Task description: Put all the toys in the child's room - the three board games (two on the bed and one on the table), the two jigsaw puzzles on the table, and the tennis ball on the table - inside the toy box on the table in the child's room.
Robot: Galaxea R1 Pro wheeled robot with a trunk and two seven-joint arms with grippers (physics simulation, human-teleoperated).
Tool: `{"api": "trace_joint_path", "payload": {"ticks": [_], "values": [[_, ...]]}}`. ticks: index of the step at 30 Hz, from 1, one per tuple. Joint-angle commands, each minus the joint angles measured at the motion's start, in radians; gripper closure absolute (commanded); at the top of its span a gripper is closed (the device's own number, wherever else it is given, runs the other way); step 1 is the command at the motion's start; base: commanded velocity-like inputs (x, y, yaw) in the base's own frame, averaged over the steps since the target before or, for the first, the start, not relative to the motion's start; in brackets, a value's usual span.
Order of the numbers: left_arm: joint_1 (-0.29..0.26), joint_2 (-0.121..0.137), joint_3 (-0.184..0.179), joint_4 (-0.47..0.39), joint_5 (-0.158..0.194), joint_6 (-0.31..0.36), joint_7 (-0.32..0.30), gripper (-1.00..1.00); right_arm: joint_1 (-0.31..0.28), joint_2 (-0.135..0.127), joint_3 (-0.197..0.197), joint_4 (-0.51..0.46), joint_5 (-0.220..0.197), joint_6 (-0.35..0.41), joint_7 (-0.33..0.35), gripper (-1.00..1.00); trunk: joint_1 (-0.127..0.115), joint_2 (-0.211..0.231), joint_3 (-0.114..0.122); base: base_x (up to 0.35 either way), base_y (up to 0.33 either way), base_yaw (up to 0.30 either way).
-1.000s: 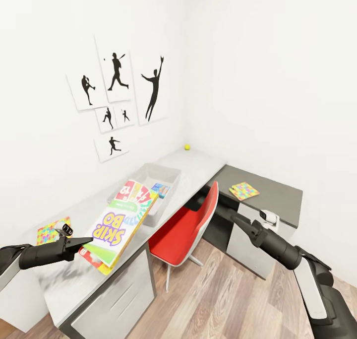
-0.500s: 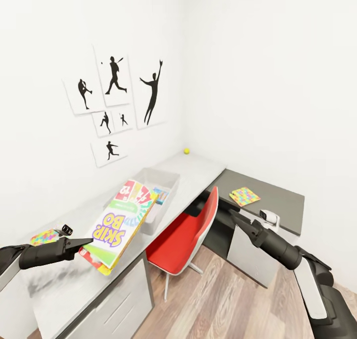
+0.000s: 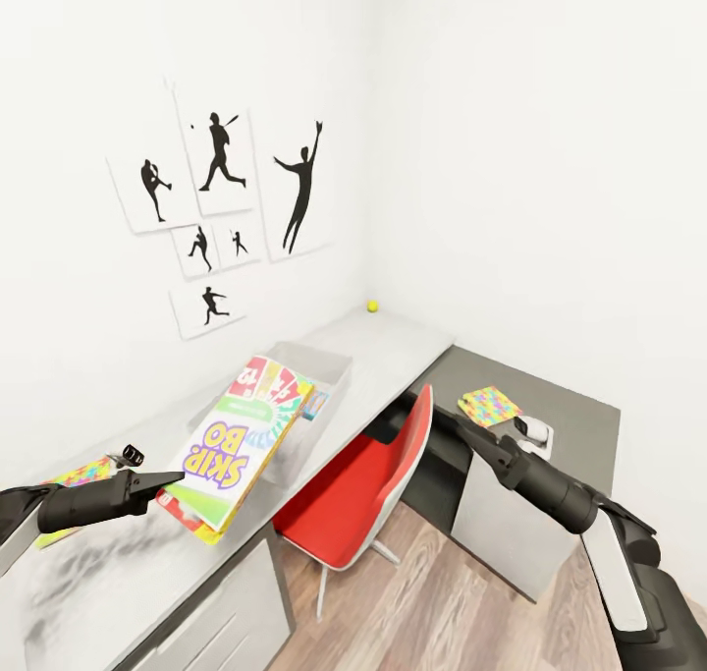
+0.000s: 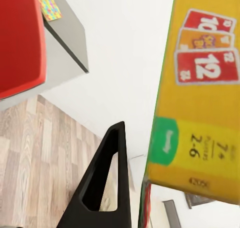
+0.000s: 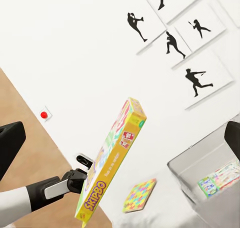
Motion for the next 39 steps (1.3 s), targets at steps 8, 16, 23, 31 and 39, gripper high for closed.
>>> {"api": "trace_joint_path", "payload": {"ticks": [8, 16, 23, 31, 39], "values": [[-0.002, 0.0, -0.006, 0.001, 0.004, 0.009, -0.004, 1.0, -0.001, 0.0, 0.0, 0.0, -0.005, 0.007, 0.001, -1.0, 0.001, -0.002, 0.0, 0.303, -0.068, 0.075], [-0.002, 0.001, -0.006, 0.001, 0.005, 0.003, -0.004, 1.0, -0.001, 0.0, 0.0, 0.004, -0.004, 0.007, 0.0, -1.0, 0.001, -0.002, 0.0, 0.268, -0.11, 0.003], [-0.002, 0.002, -0.005, 0.001, 0.005, 0.003, -0.004, 1.0, -0.001, -0.002, -0.001, -0.003, -0.005, 0.011, 0.003, -1.0, 0.001, -0.002, 0.0, 0.265, -0.007, 0.0], [-0.001, 0.003, 0.018, 0.004, 0.005, 0.015, -0.004, 1.0, -0.001, -0.044, -0.005, -0.017, -0.012, 0.049, 0.05, -1.0, 0.001, -0.002, 0.0, 0.252, -0.003, 0.0], [-0.059, -0.001, 0.028, 0.011, -0.011, 0.053, 0.011, 1.0, -0.001, -0.048, -0.006, -0.012, -0.01, 0.056, 0.051, -1.0, 0.001, -0.002, 0.0, 0.054, -0.004, 0.0]]}}
